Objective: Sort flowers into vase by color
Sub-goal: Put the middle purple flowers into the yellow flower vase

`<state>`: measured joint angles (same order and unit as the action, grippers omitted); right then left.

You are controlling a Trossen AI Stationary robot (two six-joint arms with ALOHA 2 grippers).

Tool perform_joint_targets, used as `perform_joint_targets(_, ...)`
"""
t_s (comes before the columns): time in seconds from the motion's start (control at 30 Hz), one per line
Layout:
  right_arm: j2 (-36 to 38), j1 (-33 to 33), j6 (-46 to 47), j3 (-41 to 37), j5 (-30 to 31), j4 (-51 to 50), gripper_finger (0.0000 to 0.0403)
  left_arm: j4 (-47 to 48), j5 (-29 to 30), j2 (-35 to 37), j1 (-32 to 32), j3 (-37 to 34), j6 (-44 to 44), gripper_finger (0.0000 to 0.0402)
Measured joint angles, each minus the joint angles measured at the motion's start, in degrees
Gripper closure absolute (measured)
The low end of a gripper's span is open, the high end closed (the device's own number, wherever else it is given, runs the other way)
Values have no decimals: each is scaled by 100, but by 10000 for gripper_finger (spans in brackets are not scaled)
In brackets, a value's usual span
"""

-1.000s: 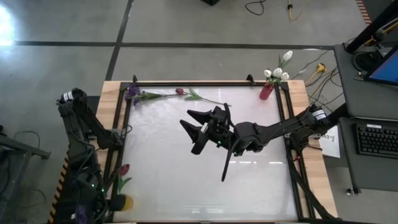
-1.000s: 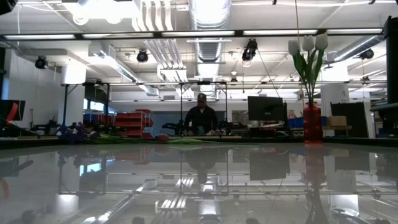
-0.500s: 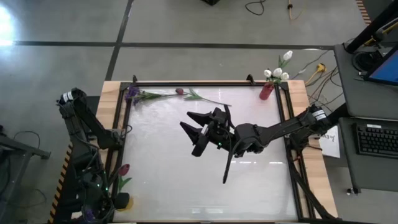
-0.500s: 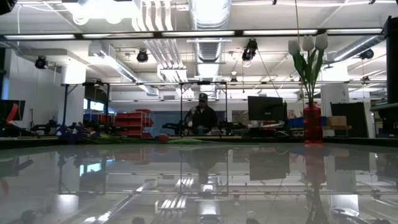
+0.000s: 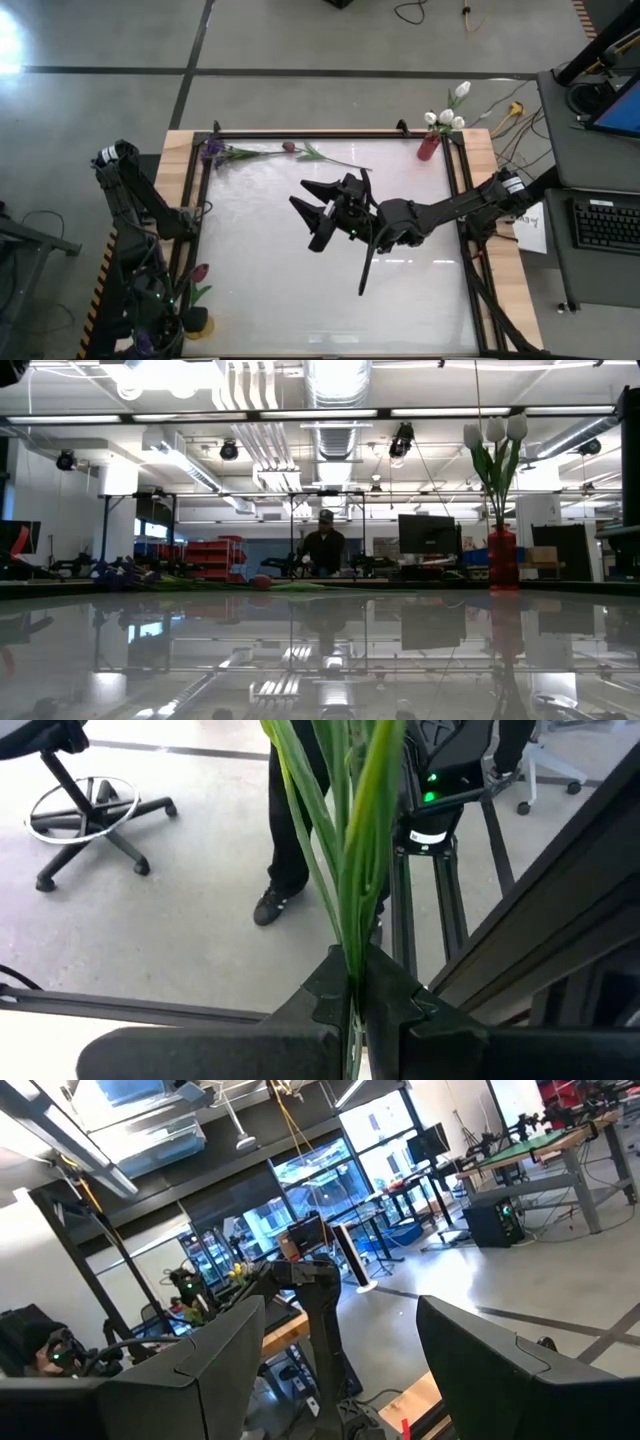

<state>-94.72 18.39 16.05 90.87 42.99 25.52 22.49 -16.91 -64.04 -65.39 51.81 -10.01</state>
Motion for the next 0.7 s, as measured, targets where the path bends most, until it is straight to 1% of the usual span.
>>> perform_joint_targets(0.37, 0, 0, 0, 0, 6, 0, 149, 109, 0, 82, 14, -33, -41, 402)
perform_joint_targets(0.53, 0, 0, 0, 0, 7, 0, 149, 6, 120, 114, 15, -296, -82, 402)
perform_joint_targets(0.7, 0, 9, 0, 0, 8, -2, 149, -322, 152, 288, 35, -531, 134, 402)
